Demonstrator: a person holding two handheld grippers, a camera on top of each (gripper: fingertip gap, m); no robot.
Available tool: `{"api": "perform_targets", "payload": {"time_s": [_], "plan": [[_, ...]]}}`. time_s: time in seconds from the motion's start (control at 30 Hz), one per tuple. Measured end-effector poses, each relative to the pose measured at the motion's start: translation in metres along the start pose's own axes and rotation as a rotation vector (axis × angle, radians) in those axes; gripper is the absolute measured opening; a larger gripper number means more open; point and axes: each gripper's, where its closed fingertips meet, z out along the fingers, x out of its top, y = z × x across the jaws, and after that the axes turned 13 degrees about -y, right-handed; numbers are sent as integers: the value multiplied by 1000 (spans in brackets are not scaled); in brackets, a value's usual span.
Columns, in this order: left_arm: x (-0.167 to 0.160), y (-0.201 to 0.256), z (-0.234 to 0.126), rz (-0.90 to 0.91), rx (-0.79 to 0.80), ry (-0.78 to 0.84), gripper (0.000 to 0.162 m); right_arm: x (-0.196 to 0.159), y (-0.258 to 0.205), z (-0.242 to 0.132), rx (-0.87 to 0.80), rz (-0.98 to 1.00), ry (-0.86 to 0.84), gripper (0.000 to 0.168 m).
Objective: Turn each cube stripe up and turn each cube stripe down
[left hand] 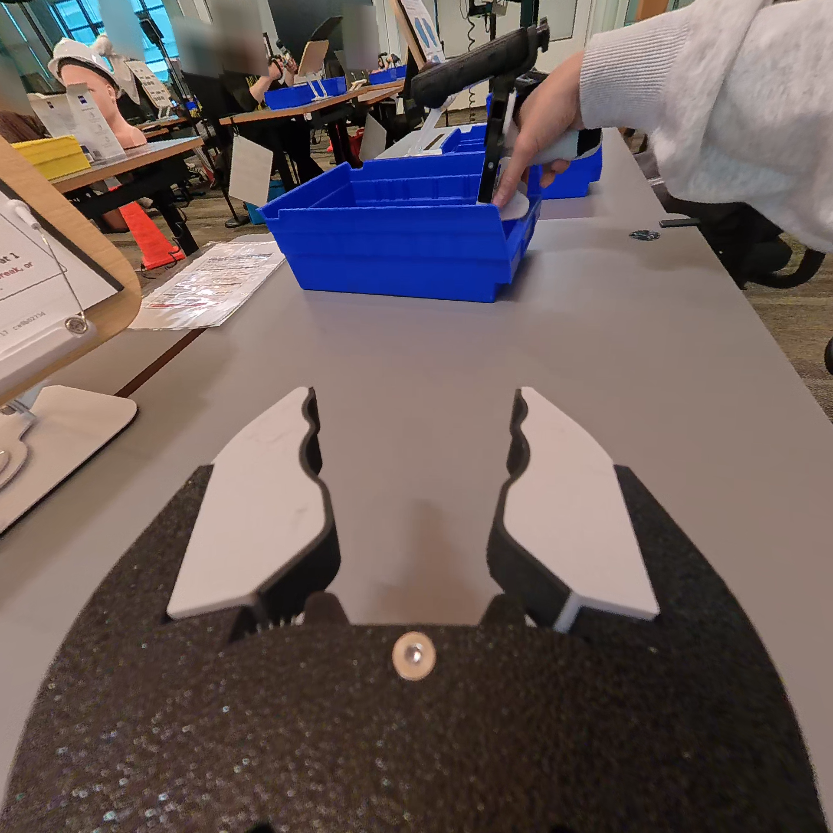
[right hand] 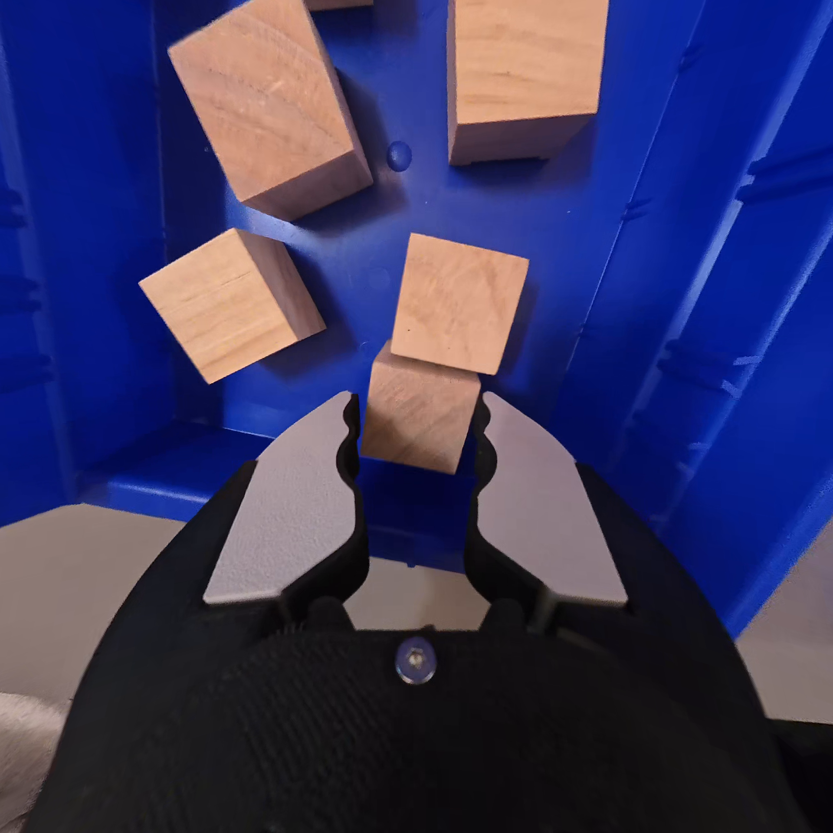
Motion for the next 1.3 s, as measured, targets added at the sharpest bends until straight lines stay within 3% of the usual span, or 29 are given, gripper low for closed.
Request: {"api": "perform_targets", "payload": {"time_s": [0.2, 0.33, 0.43, 0.53, 0.63, 0.77, 0.87, 1.03, 1.2, 1.3], "plan": [[-2, -1, 3, -11, 7, 0, 80, -6, 1, -26, -104, -55, 91, 73], [-1, -6, 10, -48, 64, 11, 73, -18, 2, -72, -155, -52, 368, 76], [3, 2, 27, -110, 61, 24, 73, -44, 29, -104, -311, 26, 591, 77], [13, 12, 57, -134, 106, -9, 73, -65, 57, -108, -386, 97, 712, 80], [37, 14, 89, -127, 221, -36, 70, -67, 65, -93, -319, 128, 781, 80], [69, 39, 141, -230, 155, -103, 73, -58, 69, -78, -234, 161, 847, 70], [79, 49, 181, -341, 120, -179, 76, -54, 80, -71, -225, 212, 841, 65], [92, 57, 226, -507, 86, -174, 75, -47, 83, -67, -189, 236, 865, 47], [86, 47, 248, -506, 180, -206, 55, -38, 72, -60, -155, 159, 864, 9], [90, 46, 250, -421, 210, -184, 35, -35, 70, -59, -151, 157, 868, 5]]}}
